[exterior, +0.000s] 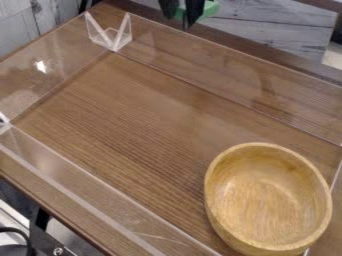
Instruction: Put the green block in the brown bowl
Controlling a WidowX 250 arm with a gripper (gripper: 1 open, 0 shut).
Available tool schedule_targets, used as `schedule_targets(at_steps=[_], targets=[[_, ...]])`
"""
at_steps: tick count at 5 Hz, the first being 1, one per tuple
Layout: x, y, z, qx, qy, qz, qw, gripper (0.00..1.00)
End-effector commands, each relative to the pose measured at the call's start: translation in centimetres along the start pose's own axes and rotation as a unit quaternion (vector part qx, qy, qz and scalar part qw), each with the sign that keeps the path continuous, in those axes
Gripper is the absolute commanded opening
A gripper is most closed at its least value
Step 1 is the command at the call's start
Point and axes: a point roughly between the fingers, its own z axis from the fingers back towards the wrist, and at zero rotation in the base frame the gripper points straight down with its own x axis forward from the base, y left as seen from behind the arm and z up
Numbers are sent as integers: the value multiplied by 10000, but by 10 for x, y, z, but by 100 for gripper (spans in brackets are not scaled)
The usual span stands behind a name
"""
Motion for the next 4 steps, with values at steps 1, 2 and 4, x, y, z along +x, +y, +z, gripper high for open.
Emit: schedule_targets(at_steps=[1,2,4], targets=[[4,11,14,87,-438,-59,9990,0],[3,16,8,101,-569,-103,9983,0],[2,12,1,69,-786,-203,9967,0]])
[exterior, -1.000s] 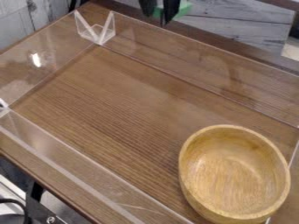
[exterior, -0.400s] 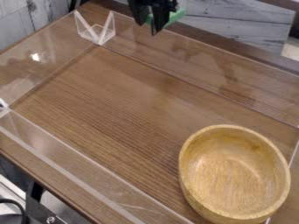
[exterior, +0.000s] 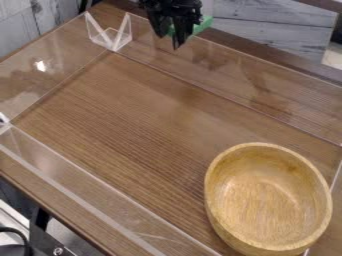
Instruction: Put the green block in the brown bowl
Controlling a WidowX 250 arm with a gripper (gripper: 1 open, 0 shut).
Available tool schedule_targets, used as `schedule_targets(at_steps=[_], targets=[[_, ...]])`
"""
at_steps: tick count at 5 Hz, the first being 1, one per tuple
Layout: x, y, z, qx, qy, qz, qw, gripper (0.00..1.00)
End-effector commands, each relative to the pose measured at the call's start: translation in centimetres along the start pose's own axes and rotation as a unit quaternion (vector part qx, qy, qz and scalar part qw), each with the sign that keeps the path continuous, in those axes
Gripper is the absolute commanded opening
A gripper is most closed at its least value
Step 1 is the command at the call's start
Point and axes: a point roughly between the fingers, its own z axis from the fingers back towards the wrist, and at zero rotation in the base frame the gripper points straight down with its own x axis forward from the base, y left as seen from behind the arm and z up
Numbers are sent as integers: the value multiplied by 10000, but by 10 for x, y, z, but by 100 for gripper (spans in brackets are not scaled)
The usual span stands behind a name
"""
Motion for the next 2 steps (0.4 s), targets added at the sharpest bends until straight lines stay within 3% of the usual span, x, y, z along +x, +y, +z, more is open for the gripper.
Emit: schedule_targets(at_steps=[1,2], targets=[[12,2,28,129,-551,-82,9984,0],[3,-11,33,45,-536,-154,9984,0]])
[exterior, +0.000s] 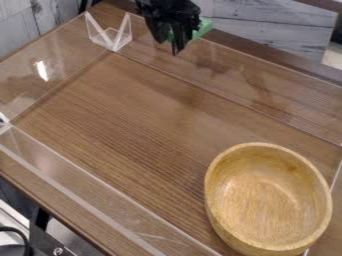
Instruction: Put the green block in the brown bowl
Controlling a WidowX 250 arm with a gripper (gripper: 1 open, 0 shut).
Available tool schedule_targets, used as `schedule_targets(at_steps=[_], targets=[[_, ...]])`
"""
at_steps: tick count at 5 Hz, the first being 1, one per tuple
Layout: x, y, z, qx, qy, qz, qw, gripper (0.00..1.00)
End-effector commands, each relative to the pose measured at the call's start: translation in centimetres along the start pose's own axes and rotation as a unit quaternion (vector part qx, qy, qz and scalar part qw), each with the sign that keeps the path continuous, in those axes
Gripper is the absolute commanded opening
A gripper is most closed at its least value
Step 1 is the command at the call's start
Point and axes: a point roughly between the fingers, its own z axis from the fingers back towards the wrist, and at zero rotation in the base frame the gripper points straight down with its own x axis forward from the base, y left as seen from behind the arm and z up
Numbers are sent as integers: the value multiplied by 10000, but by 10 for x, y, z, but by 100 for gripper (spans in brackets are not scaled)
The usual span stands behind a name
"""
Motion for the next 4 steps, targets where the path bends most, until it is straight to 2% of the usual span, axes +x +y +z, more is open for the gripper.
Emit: schedule_targets(at_steps=[1,3,4], targets=[[2,-18,34,6,-405,-220,9989,0],[-19,-71,48,-263,-460,-672,9963,0],[-45,-119,60,-452,-446,-1099,9919,0]])
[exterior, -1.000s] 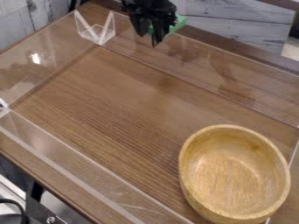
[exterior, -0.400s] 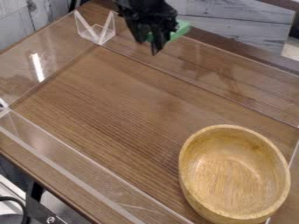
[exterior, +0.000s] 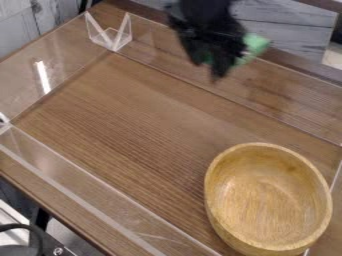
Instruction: Put the green block in the brown bowl
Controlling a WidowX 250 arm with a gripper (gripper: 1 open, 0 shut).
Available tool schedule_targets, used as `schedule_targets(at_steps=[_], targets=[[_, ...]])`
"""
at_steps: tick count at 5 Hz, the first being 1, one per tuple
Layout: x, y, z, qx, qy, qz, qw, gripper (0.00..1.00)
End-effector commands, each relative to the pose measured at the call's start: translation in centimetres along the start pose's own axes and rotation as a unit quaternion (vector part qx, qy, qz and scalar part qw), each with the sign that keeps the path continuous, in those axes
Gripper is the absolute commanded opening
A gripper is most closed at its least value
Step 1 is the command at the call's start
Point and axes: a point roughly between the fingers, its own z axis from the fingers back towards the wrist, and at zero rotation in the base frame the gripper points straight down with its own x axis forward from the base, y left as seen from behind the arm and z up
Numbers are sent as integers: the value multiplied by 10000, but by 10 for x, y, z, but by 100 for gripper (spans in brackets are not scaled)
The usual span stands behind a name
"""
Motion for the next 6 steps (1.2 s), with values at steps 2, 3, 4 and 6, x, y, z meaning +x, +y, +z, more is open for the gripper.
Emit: schedule_targets(at_steps=[2,3,4,6], targets=[[-48,-110,27,-128,-64,-634,9979,0],[-65,-130,25,-40,-9,-596,9982,0],[-73,-137,19,20,35,-422,9991,0],[-76,-119,17,39,24,-85,10000,0]])
